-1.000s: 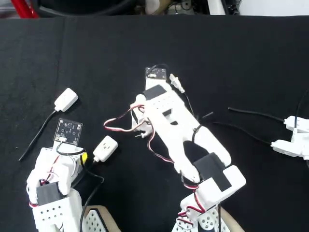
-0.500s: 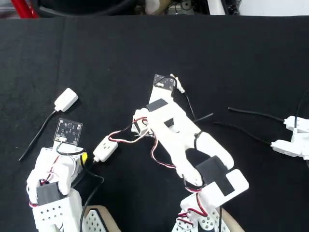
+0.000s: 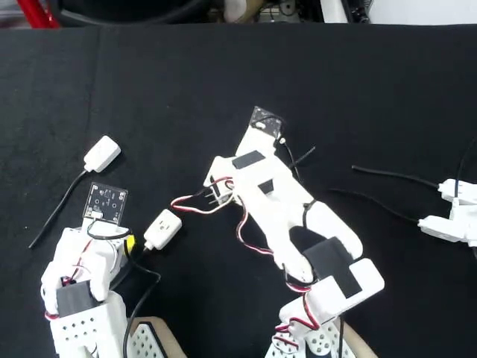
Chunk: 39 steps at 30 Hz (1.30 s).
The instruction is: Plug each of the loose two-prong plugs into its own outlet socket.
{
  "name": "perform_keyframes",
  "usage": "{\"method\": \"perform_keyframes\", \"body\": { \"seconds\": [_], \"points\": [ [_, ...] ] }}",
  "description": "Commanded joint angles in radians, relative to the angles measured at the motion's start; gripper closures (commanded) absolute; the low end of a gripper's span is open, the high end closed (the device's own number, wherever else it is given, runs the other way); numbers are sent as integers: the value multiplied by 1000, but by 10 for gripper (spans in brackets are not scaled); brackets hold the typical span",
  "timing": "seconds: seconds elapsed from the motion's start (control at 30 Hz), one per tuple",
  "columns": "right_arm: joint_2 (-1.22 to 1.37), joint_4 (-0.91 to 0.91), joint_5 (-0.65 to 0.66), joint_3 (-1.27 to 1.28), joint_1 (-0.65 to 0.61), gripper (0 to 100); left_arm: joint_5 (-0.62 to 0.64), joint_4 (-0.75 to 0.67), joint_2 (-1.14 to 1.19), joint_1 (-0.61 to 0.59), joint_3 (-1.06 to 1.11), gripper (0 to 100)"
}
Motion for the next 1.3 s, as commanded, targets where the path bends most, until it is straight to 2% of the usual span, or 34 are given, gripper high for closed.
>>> {"method": "perform_keyframes", "body": {
  "seconds": [0.0, 0.17, 0.3, 0.6, 0.67, 0.77, 0.97, 1.0, 1.07, 1.27],
  "points": [
    [39, -55, -12, 1, 18, 846, -6, 5, -9, 8, 8, 704],
    [108, -74, -11, -21, 0, 858, -6, 6, -9, 8, 8, 704],
    [104, 17, 6, -76, -14, 986, -6, 6, -9, 8, 8, 704],
    [18, 173, 155, -104, -9, 987, -8, 6, -9, 8, 8, 704],
    [-16, 210, 262, -104, -8, 986, -8, 8, -9, 8, 8, 704],
    [-54, 238, 546, -99, -2, 985, -8, 8, -9, 8, 8, 704],
    [-53, 245, 1389, -64, 3, 985, -8, 9, -9, 8, 8, 704],
    [-48, 245, 1491, -47, 3, 985, -8, 9, -9, 8, 8, 704],
    [-33, 244, 1570, -12, 2, 985, -8, 9, -9, 8, 8, 704],
    [2, 252, 1587, -10, -3, 983, -8, 9, -9, 8, 8, 704]
  ]
}}
